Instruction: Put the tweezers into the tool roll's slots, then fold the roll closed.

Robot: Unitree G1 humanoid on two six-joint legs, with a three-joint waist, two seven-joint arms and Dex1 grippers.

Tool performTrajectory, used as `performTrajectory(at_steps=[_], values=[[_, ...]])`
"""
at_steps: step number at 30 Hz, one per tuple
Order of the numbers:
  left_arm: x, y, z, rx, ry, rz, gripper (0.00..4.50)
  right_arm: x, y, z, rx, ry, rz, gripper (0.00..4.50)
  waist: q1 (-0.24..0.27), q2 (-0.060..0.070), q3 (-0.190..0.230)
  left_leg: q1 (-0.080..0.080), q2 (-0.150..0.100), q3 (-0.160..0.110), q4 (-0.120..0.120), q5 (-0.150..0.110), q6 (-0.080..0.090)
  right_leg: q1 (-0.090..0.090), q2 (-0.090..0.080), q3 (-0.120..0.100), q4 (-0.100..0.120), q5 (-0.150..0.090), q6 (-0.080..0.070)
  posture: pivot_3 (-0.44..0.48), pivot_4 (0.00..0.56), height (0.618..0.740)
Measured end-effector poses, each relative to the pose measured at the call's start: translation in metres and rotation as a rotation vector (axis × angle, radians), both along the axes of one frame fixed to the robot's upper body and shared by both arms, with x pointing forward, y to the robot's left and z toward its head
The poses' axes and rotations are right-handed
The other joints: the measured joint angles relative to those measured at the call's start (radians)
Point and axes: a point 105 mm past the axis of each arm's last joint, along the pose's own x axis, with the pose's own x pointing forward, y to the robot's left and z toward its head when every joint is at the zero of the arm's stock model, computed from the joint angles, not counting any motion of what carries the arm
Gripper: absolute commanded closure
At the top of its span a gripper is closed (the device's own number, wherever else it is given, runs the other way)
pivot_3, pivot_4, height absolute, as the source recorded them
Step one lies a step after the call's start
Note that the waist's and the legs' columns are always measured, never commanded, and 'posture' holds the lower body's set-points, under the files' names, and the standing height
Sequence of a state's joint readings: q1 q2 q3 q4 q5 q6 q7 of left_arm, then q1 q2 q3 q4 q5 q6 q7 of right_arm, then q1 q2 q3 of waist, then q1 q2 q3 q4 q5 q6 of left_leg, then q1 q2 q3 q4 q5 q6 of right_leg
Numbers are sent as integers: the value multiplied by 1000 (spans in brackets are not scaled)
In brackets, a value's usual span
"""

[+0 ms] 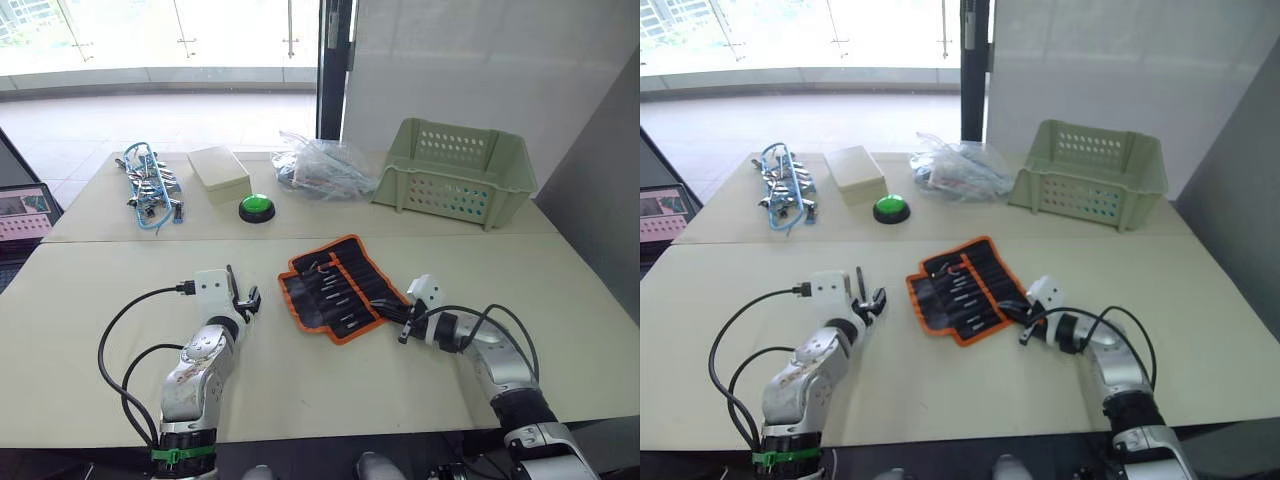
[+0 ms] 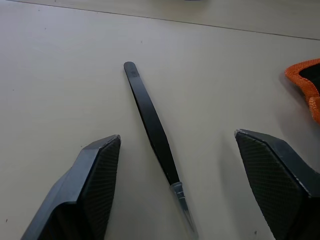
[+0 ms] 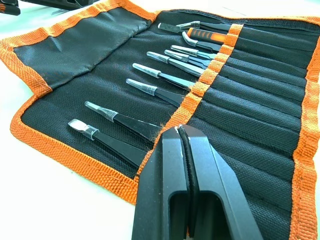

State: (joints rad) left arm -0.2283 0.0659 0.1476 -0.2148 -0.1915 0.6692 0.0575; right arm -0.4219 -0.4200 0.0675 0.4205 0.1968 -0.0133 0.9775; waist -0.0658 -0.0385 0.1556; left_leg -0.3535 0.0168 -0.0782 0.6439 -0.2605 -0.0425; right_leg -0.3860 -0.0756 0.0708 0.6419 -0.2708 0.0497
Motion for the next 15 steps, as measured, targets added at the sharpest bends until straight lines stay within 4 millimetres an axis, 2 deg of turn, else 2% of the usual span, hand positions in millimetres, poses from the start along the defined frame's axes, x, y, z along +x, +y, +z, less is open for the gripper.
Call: performTrajectory(at_steps=[8, 15], values=[[-3, 5, -3, 39, 17, 21, 4428, 0, 0, 0, -2, 1, -1, 4500, 2, 1, 0, 0, 0, 0, 0, 0, 0, 0, 0, 0, 0, 0, 0, 0, 150, 740], [-8, 19, -1, 65, 10, 18, 4473, 0, 1, 1, -1, 1, 3, 4500, -2, 1, 0, 0, 0, 0, 0, 0, 0, 0, 0, 0, 0, 0, 0, 0, 150, 740]])
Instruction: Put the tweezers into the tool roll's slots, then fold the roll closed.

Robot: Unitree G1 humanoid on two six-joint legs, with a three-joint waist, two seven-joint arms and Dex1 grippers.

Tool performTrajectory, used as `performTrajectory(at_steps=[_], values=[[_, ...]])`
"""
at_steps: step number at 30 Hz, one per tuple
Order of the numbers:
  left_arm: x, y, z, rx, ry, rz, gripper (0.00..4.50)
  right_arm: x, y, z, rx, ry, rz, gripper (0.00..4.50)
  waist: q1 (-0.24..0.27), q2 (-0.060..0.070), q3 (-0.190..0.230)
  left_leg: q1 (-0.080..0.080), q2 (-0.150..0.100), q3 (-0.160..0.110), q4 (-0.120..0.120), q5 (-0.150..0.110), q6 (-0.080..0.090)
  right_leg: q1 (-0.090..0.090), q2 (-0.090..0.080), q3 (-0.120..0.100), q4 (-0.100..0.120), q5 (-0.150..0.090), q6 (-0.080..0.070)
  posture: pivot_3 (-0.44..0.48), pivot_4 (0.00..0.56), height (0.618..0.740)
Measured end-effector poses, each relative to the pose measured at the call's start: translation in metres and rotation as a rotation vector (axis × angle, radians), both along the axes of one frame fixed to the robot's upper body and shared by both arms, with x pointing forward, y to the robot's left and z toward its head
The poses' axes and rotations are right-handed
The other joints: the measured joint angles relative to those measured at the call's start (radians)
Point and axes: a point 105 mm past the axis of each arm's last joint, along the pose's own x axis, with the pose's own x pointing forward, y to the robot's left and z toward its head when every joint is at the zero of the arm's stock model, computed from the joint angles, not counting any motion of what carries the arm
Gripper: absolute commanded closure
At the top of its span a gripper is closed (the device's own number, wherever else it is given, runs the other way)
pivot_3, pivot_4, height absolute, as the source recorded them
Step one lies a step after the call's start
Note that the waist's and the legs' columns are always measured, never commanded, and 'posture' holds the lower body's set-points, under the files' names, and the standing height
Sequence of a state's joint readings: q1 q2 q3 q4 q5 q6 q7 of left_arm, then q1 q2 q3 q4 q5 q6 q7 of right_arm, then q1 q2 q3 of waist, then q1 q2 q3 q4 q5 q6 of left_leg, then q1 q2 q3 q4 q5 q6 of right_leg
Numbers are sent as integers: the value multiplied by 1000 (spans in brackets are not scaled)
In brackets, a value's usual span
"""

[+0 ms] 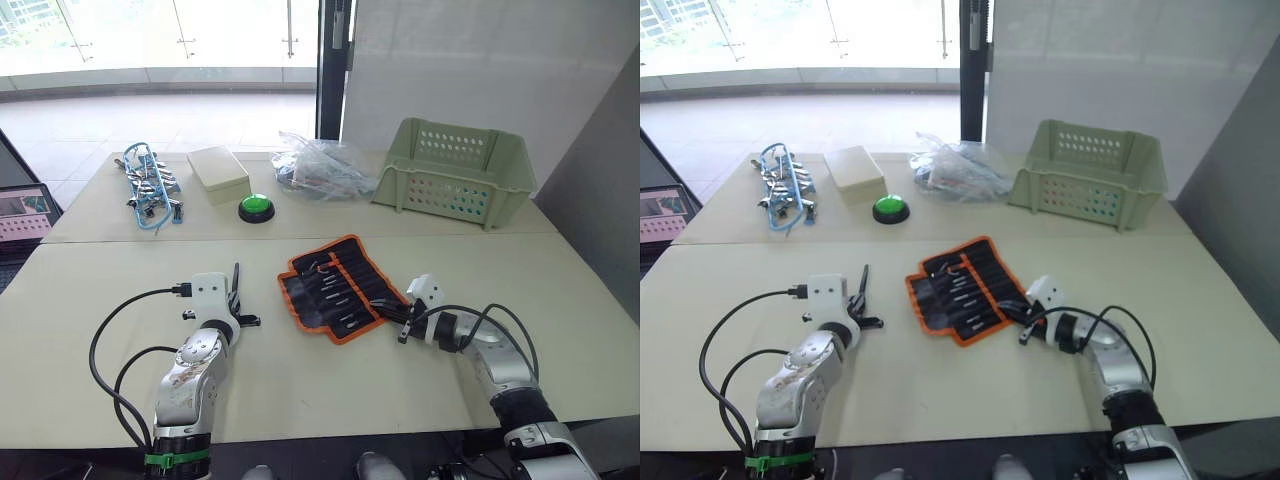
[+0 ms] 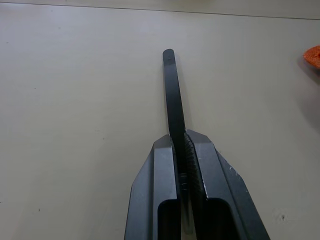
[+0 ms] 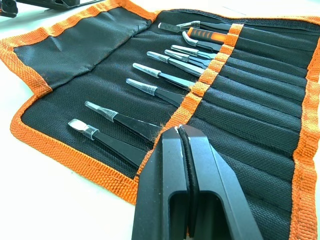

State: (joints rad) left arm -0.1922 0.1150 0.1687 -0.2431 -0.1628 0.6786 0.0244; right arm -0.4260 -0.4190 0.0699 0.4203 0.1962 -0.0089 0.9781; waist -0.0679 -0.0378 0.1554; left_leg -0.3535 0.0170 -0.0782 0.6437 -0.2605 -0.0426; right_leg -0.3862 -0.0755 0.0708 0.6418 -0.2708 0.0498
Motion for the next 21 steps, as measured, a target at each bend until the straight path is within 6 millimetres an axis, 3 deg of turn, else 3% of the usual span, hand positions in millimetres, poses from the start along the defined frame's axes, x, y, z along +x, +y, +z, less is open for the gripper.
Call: performTrajectory(at_steps=[5, 10, 13, 15, 18, 21], values=[[-6, 18, 8, 32, -24, 30, 4473, 0, 0, 0, -5, -1, 1, 4500, 1, 0, 0, 0, 0, 0, 0, 0, 0, 0, 0, 0, 0, 0, 0, 0, 150, 740], [-15, 37, 36, 107, -104, 3, 4473, 0, 0, 0, -7, 1, 2, 4500, 0, 0, 0, 0, 0, 0, 0, 0, 0, 0, 0, 0, 0, 0, 0, 0, 150, 740], [-16, 38, 53, 180, -149, -101, 4473, 0, 1, 0, -8, 1, 2, 4500, 0, 0, 0, 0, 0, 0, 0, 0, 0, 0, 0, 0, 0, 0, 0, 0, 150, 740], [-13, 30, 70, 216, -196, -225, 4473, 0, 1, 0, -11, -1, 2, 4500, 0, 0, 0, 0, 0, 0, -1, 0, 0, 0, 0, -1, 0, 0, 0, 0, 150, 740], [-11, 2, 98, 272, -251, -496, 4473, 0, 2, 0, -12, -2, 4, 4500, -1, 0, 1, 0, 0, 0, -1, 0, 0, 0, 0, -1, 0, 0, 0, 0, 150, 740], [-18, -31, 100, 296, -214, -772, 4473, -1, 3, 1, -11, -5, 7, 4500, -6, 1, 1, 0, 1, 0, -1, 0, 0, 0, 0, -1, 0, 0, 0, 0, 150, 740]])
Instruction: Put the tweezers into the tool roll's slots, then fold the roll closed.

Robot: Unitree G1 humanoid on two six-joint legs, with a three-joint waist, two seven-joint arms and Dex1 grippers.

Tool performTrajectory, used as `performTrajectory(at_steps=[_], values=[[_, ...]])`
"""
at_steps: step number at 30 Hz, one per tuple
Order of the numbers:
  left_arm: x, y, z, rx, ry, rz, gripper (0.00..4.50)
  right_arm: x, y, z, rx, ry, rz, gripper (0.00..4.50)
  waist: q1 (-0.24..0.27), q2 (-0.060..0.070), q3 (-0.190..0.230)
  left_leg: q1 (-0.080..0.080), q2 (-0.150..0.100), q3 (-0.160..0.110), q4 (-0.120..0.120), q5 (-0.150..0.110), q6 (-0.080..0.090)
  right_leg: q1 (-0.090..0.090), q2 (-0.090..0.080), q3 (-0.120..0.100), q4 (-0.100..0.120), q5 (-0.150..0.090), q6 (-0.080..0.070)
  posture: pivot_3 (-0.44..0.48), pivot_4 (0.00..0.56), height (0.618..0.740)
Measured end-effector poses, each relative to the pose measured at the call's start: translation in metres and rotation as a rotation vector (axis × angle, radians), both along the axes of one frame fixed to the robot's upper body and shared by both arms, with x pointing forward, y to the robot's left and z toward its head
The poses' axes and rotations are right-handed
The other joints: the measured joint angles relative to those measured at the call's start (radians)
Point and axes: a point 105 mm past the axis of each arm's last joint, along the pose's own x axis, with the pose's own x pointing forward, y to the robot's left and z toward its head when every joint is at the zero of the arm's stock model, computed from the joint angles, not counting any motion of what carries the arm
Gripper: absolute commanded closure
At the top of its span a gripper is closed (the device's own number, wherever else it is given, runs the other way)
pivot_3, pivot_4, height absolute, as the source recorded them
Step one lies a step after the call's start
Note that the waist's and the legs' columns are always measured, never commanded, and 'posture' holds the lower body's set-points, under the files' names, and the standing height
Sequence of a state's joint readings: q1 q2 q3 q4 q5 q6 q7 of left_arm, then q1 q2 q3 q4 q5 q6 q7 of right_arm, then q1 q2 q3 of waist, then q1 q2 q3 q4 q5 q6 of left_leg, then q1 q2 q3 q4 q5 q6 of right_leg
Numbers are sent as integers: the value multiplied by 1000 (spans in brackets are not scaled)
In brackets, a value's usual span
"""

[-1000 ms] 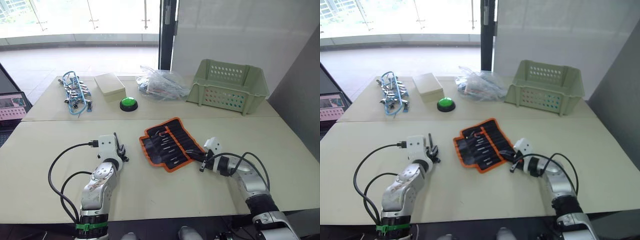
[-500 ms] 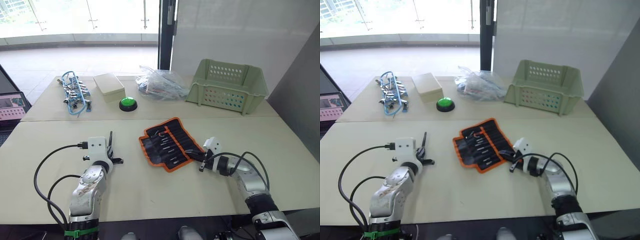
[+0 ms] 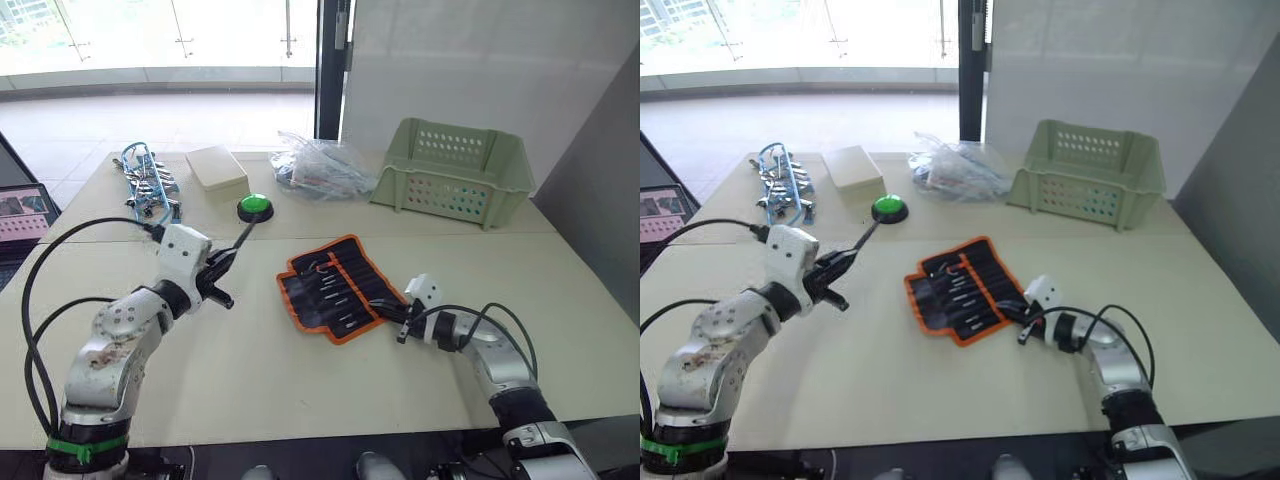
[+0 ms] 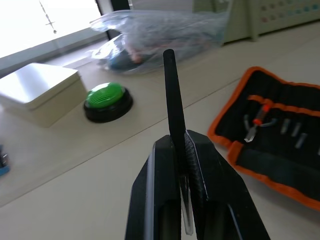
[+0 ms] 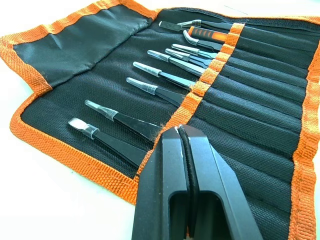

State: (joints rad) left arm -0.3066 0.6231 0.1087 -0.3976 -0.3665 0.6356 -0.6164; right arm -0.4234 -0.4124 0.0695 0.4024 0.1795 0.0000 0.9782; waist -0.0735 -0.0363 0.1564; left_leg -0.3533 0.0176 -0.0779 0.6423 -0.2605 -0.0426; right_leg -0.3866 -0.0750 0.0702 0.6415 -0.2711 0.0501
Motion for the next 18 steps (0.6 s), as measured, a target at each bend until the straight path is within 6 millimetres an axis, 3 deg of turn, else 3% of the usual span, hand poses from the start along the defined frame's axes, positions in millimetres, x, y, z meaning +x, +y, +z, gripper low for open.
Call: performTrajectory(at_steps=[7, 13, 18], values=[[-10, -70, -10, 173, 186, -433, 4473, -2, 2, 0, 8, -12, -23, 4500, -2, 0, 1, 0, 0, 0, 0, 0, 0, 0, 2, 1, 0, 0, 0, 0, 150, 740], [-3, -83, -47, 288, 361, -487, 4473, -3, 2, 0, 13, -23, -46, 4500, 1, 1, 1, -1, 1, -1, 0, 0, 0, -1, 2, 1, 0, 0, 0, 0, 150, 740], [1, -92, -59, 300, 395, -497, 4473, -5, 3, -1, 19, -28, -59, 4500, 1, 2, 1, -1, 1, -1, 0, 0, 0, -1, 3, 1, 0, 0, 0, 0, 150, 740]])
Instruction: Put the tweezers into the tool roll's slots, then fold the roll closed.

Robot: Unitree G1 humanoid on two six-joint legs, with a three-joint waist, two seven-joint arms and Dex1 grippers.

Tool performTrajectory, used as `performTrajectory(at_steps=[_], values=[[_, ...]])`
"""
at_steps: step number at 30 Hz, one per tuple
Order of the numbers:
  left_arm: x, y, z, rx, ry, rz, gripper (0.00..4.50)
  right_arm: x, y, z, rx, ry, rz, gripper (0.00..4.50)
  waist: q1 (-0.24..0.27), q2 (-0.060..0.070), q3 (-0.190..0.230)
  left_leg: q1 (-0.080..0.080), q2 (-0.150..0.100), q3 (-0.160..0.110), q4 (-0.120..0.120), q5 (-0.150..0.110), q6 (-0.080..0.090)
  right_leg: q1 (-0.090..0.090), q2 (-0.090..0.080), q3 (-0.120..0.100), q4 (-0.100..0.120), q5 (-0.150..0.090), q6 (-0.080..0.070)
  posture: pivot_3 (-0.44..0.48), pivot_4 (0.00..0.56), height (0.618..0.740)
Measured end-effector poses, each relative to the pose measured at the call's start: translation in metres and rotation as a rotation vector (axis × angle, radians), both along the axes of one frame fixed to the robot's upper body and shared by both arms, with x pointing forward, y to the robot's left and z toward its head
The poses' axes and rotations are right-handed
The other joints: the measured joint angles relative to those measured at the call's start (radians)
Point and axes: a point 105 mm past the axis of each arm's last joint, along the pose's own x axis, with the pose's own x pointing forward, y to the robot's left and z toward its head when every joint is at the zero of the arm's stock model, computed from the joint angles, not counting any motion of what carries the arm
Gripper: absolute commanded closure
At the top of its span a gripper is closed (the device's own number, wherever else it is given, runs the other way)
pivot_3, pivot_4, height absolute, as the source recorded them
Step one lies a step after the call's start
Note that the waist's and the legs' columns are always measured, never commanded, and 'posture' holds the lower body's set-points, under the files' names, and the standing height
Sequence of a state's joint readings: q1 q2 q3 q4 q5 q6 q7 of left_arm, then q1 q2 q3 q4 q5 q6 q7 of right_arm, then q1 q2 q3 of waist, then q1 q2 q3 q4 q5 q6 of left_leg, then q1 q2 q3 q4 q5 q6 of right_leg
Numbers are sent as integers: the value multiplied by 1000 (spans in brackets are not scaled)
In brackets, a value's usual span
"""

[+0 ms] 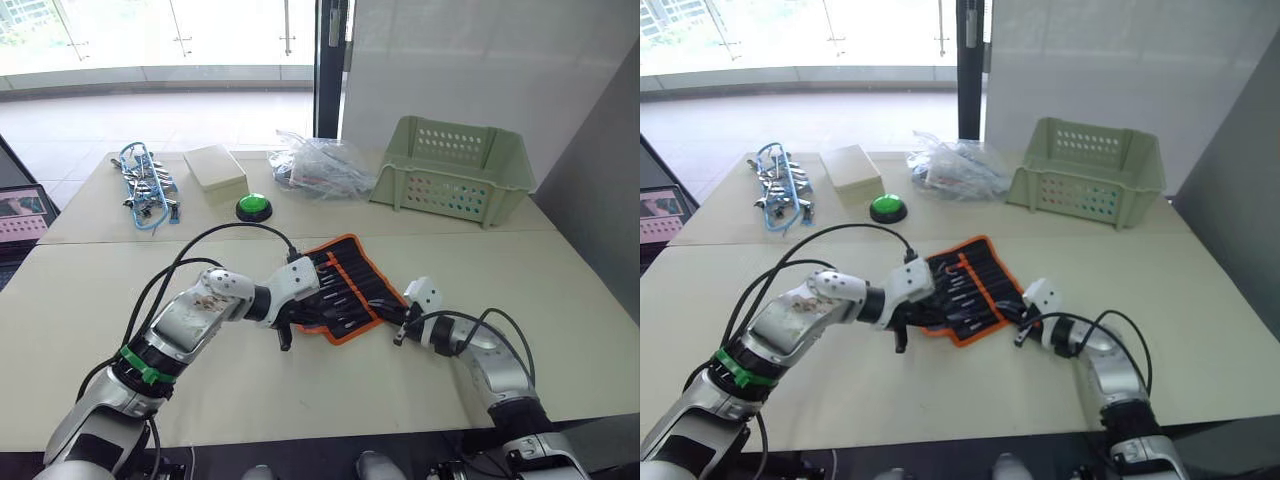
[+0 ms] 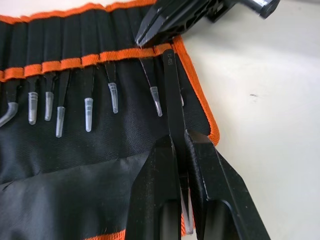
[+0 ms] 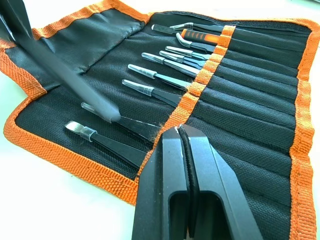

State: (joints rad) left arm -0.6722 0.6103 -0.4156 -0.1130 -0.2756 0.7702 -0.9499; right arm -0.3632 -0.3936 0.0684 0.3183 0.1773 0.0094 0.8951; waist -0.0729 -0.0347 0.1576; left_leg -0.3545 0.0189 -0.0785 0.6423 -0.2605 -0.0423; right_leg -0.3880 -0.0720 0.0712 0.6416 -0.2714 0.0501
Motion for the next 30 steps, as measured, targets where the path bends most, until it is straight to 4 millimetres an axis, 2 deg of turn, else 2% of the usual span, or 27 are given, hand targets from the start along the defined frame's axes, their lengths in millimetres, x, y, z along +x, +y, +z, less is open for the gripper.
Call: performTrajectory(at_steps=[5, 11, 19, 25, 30], values=[[11, 1, 2, 0, -20, 48, 4473, 0, -1, 0, 0, -3, -12, 4500, 3, 0, 0, 0, 0, 0, 0, 0, 0, 0, -1, 0, 0, 0, 0, 0, 150, 740], [13, 1, 3, 7, -28, 52, 4473, -1, -1, 0, 1, -3, -14, 4500, 2, 0, 0, 0, 0, 0, 0, 0, 0, 0, -1, 0, 0, 0, 0, 0, 150, 740], [19, -1, -13, 50, -27, 66, 4473, 0, 0, 0, 4, -3, -15, 4500, 2, 0, 0, 0, 0, 0, 0, 0, 0, 0, 0, 0, 0, 0, 0, 0, 150, 740], [22, -11, -18, 32, -31, 56, 4473, 0, -1, 0, 2, -2, -17, 4500, 3, 0, 0, 0, 0, 0, 1, 0, 0, 0, -1, 0, 0, 0, 0, 0, 150, 740], [34, -31, -19, 5, -39, 62, 4473, 0, -3, 0, -2, -3, -21, 4500, 6, 0, 0, 0, -1, 0, 1, 0, 0, 1, -1, 0, 0, 0, 0, 0, 150, 740]])
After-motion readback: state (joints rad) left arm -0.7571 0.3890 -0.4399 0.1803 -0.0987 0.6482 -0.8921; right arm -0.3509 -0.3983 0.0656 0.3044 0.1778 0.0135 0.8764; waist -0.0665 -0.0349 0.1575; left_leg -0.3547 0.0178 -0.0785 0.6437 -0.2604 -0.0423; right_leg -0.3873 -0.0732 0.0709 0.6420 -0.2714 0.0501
